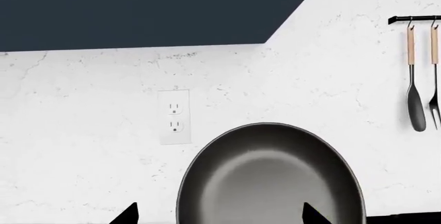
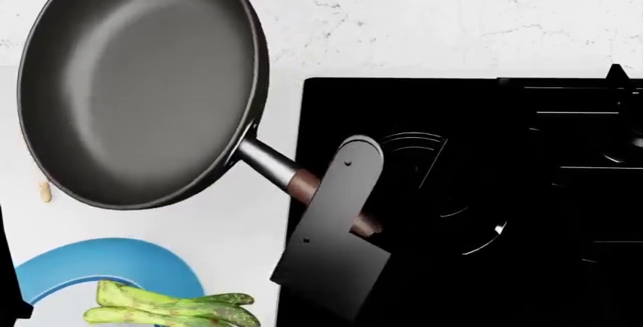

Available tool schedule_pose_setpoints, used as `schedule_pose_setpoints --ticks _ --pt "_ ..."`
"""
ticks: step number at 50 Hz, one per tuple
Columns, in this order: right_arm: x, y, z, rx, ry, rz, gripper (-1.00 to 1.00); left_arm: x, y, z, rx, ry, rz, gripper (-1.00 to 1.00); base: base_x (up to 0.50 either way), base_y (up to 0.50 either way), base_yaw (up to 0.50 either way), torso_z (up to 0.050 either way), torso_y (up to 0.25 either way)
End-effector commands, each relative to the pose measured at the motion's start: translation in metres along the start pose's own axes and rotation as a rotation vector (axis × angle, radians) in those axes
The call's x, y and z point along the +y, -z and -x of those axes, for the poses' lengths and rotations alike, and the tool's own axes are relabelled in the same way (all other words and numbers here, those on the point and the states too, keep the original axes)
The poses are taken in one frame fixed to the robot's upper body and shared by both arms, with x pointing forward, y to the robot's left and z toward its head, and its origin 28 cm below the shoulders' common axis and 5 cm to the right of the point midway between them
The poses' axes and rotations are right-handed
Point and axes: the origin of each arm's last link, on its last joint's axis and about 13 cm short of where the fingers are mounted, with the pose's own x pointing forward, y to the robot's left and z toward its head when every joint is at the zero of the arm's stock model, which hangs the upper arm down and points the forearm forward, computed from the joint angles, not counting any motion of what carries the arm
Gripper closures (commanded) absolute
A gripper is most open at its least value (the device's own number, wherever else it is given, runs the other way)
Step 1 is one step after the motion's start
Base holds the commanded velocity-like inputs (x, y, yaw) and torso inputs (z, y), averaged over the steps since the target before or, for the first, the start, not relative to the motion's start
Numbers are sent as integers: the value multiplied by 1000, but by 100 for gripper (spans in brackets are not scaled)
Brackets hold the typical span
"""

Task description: Pick up the pan and dump the vegetables in it onto the plate. Then return the pan to the stove.

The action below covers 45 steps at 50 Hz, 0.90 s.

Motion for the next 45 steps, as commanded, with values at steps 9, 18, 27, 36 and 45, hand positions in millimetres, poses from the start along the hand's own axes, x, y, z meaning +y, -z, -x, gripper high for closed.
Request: schedule_pose_setpoints --ticks 9,18,27,36,45 --pt "-47 -26 13 -47 102 -574 100 -3 -5 -5 -32 48 36 -100 0 0 0 1 0" --pt "-52 -31 29 -23 144 -843 100 -1 -5 -11 -36 64 32 -100 0 0 0 0 1" --pt "-46 -31 42 2 182 -900 100 2 -3 -19 -40 91 36 -100 0 0 0 0 1" --pt "-38 -26 51 27 225 -957 100 4 0 -22 -37 103 36 -100 0 0 0 0 1" --pt "-33 -24 57 39 254 -955 100 3 1 -20 -32 104 38 -100 0 0 0 0 1"
